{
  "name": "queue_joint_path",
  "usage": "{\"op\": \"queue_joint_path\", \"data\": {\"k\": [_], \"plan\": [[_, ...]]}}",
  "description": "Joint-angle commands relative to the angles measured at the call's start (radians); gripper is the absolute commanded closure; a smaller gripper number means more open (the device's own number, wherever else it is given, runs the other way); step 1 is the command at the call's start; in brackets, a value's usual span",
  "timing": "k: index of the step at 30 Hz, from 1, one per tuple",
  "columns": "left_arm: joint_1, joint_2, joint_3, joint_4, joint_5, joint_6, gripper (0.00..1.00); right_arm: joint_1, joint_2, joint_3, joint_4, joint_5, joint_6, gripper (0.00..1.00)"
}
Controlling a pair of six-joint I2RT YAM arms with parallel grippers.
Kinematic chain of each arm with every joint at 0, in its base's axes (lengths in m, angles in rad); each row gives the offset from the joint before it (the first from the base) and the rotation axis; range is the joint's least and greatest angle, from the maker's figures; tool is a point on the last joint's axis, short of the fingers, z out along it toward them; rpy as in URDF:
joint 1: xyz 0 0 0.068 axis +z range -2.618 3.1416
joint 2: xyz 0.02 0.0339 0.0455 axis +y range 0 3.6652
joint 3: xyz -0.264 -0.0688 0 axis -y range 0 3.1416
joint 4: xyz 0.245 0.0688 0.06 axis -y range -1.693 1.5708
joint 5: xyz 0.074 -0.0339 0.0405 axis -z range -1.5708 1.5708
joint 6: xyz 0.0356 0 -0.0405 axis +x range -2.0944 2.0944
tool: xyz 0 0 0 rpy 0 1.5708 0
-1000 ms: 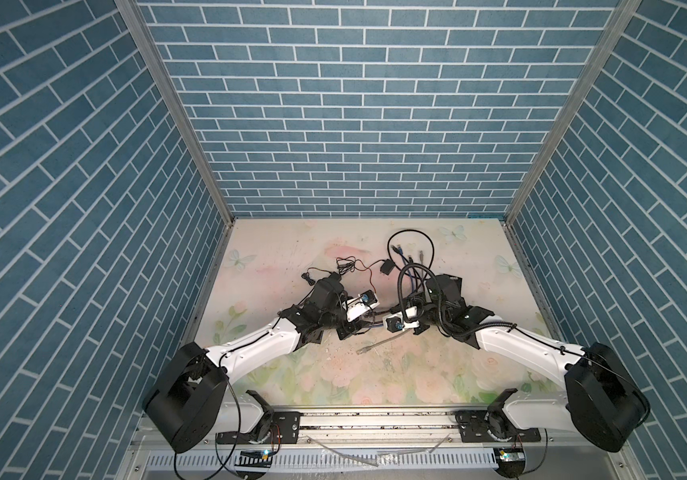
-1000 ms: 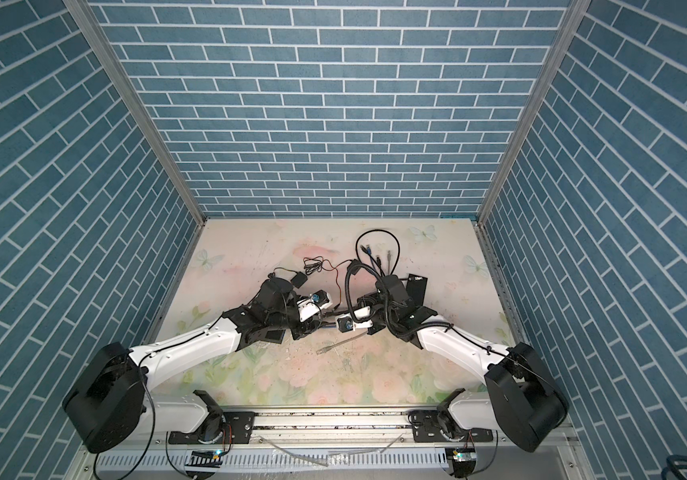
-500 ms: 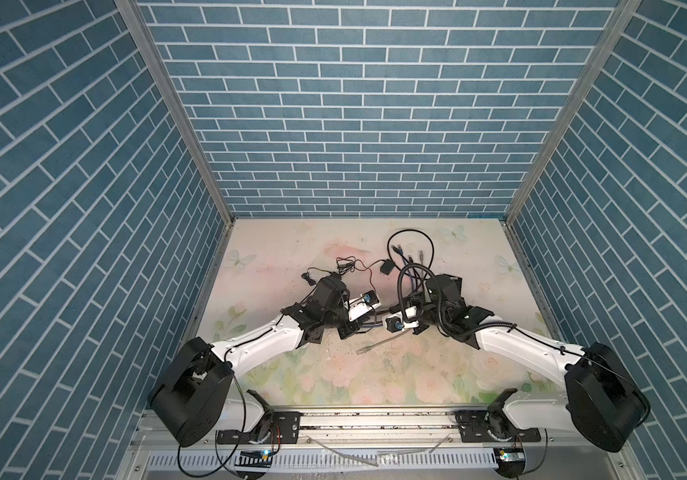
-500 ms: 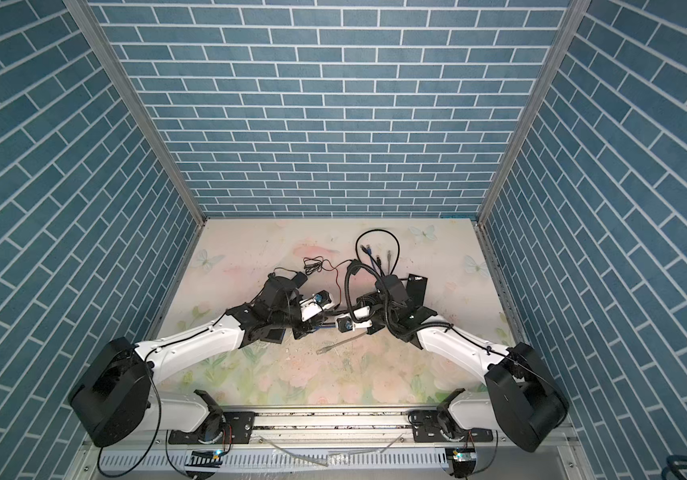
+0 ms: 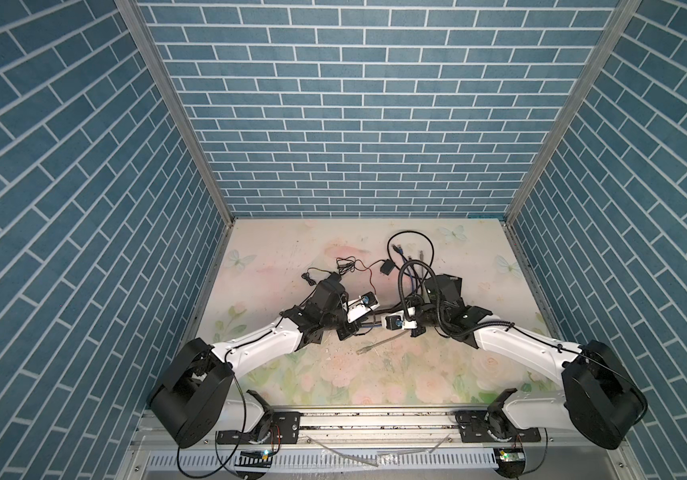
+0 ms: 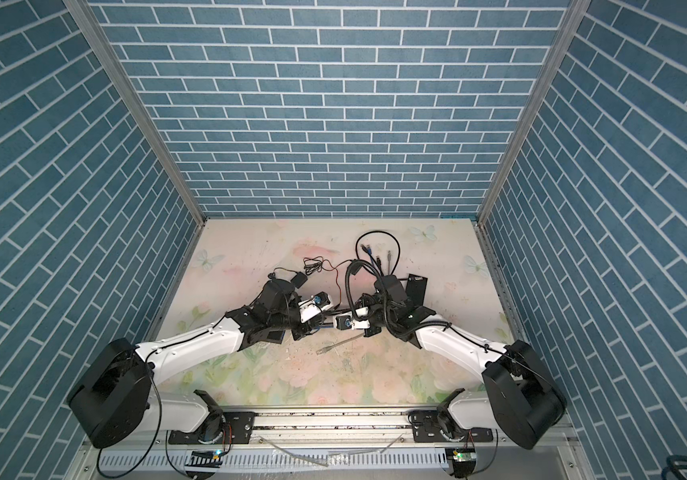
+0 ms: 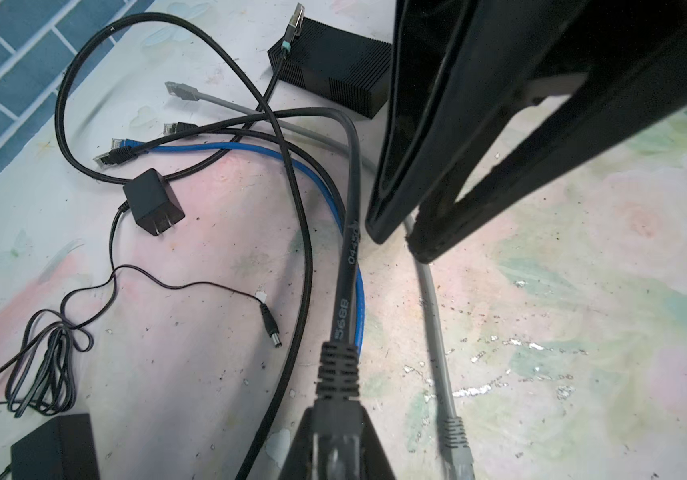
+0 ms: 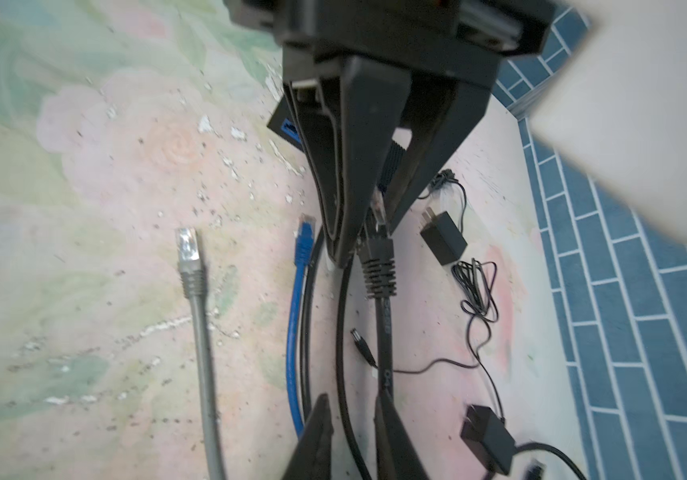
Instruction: Insert the plug into the switch port
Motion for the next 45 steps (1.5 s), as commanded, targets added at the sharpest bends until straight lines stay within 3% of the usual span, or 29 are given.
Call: {"op": "queue_joint_path", "data": {"k": [1, 15, 28, 45], "plan": [[-0.003, -0.045, -0.026, 0.047, -0.016, 0.001, 0.85, -0.029, 0.026, 0.036, 0.019, -0.167, 0.096, 0.74], [-0.009, -0.122, -0.065, 0.051, -0.003, -0.007, 0.84, -0.060, 0.143, 0.074, 0.258, -0.383, 0.220, 0.69], [-0.009, -0.130, -0.085, 0.061, -0.005, -0.002, 0.84, -0.060, 0.186, 0.094, 0.358, -0.434, 0.268, 0.69], [-0.009, -0.178, -0.102, 0.088, -0.008, 0.013, 0.84, -0.054, 0.262, 0.123, 0.301, -0.480, 0.264, 0.68]]}}
